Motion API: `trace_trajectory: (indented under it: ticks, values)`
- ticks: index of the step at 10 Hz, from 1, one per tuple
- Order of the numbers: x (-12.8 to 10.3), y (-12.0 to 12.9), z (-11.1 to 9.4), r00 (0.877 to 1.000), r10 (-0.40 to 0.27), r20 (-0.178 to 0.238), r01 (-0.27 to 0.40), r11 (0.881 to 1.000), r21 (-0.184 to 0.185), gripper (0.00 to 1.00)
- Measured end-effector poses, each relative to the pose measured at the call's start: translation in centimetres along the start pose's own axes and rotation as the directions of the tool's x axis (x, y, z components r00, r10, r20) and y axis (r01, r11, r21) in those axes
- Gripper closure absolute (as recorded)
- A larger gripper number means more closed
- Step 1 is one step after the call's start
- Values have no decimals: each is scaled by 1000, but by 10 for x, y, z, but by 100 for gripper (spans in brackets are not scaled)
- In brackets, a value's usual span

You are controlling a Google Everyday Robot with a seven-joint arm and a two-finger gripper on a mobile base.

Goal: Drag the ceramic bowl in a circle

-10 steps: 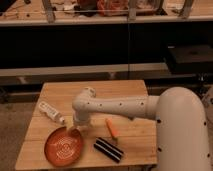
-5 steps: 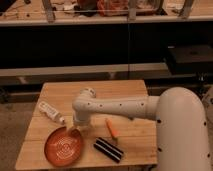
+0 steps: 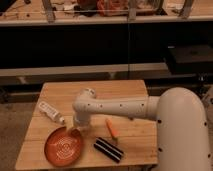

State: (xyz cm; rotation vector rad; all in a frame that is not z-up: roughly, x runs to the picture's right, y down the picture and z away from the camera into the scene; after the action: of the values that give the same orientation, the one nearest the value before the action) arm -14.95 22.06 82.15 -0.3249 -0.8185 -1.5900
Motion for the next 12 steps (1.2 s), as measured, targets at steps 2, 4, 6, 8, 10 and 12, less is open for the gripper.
trace_trajectory:
  ticks: [2,4,6,8,10,12]
  values:
    - [0,-1,-1,1000,-3,-1,3,1000,-7,22]
    - [-4,-11,-1,999,-39,-9,38,999,-31,39]
    - [-7,-24,-2,998,-64,-18,63,997,-33,59]
    - [-10,-29,-3,997,-80,-21,79,997,-16,79]
    - [-11,-38,-2,994,-105,-17,105,994,7,96]
    - [-8,-41,-3,995,-98,-16,98,995,32,100]
